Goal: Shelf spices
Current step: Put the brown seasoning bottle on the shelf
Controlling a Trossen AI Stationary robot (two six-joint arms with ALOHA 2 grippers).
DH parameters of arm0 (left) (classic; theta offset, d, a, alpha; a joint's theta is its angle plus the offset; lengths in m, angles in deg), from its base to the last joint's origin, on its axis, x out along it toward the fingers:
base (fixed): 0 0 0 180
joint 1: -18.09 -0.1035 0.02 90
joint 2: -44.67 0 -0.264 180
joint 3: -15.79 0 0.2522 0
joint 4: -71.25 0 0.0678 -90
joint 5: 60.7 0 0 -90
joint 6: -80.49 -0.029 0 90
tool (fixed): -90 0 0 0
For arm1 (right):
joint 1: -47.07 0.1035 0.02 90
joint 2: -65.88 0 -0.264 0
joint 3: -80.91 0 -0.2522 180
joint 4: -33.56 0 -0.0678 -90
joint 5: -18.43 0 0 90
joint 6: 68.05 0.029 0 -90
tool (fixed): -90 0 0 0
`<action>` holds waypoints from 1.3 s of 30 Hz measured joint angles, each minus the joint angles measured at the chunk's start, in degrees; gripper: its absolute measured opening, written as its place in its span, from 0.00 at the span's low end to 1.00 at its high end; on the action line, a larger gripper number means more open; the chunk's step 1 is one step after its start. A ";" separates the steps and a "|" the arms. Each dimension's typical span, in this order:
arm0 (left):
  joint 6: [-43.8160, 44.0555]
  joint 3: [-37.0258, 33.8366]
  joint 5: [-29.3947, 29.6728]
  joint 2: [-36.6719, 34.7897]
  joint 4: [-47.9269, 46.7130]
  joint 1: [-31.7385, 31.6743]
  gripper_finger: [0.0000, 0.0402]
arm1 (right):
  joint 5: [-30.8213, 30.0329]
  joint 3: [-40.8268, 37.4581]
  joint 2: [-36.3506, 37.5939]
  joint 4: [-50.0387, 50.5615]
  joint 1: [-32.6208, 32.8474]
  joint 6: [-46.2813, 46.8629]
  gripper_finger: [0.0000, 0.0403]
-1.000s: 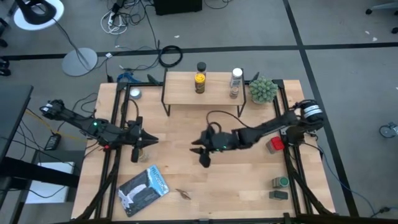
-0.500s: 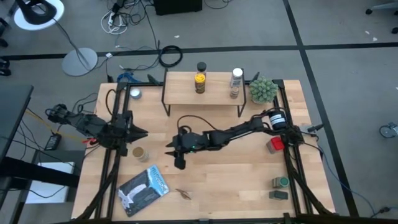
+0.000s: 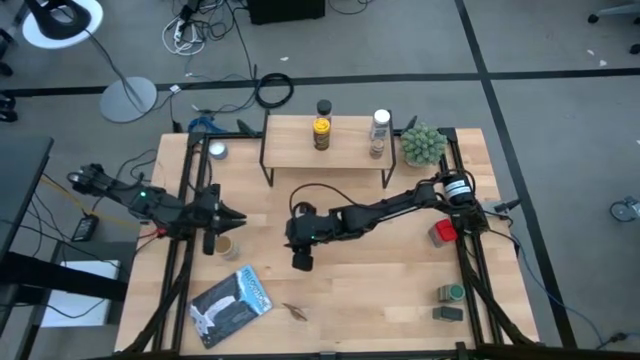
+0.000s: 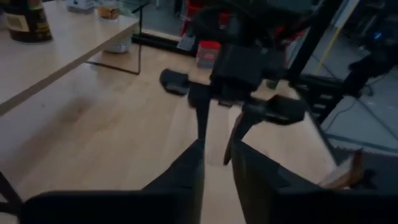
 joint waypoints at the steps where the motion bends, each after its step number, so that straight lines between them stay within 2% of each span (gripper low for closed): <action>1: -0.02 0.00 0.45 1.02 0.02 0.00 0.26 | -0.37 0.00 0.11 0.69 0.16 0.00 0.38; 6: -4.14 -0.02 3.65 6.25 3.18 0.00 0.41 | -2.31 -0.23 0.15 4.71 1.41 1.31 0.38; 7: -2.56 0.00 4.02 7.00 3.88 0.00 0.43 | -3.30 -0.72 0.17 4.38 1.81 1.75 0.38; 10: 0.81 0.87 -0.66 8.60 3.16 -0.01 0.45 | -6.48 -3.54 1.06 3.52 2.94 3.00 0.38; 12: 2.53 3.32 -3.67 9.38 -2.56 0.00 0.45 | -8.29 -5.58 2.07 2.03 3.65 4.20 0.38; 18: 13.71 16.86 -4.32 12.30 -33.30 -0.02 0.36 | -11.65 -12.81 4.42 -3.31 5.73 9.42 0.38; 20: 16.21 20.73 -4.83 12.85 -39.24 -0.02 0.28 | -12.09 -14.84 5.05 -5.77 6.47 11.14 0.38; 23: 18.58 24.45 -6.97 13.64 -46.80 -0.02 0.12 | -12.36 -17.03 5.53 -6.85 7.59 13.75 0.38; 24: 19.82 25.03 -8.55 13.87 -48.51 -0.01 0.06 | -12.51 -17.69 5.57 -6.72 8.04 14.42 0.38; 26: 23.44 25.15 -12.35 14.17 -51.22 0.00 0.02 | -13.64 -19.01 5.70 -7.26 8.99 15.51 0.38; 33: 35.73 21.15 -21.76 17.89 -57.08 0.04 0.01 | -21.19 -25.16 9.19 -10.85 12.11 19.58 0.38; 37: 39.63 17.51 -24.23 18.92 -56.05 0.04 0.00 | -24.76 -29.28 12.69 -14.03 13.74 21.61 0.38; 39: 40.28 17.85 -24.04 20.32 -56.28 0.13 0.00 | -26.25 -31.52 14.55 -15.55 14.66 22.91 0.38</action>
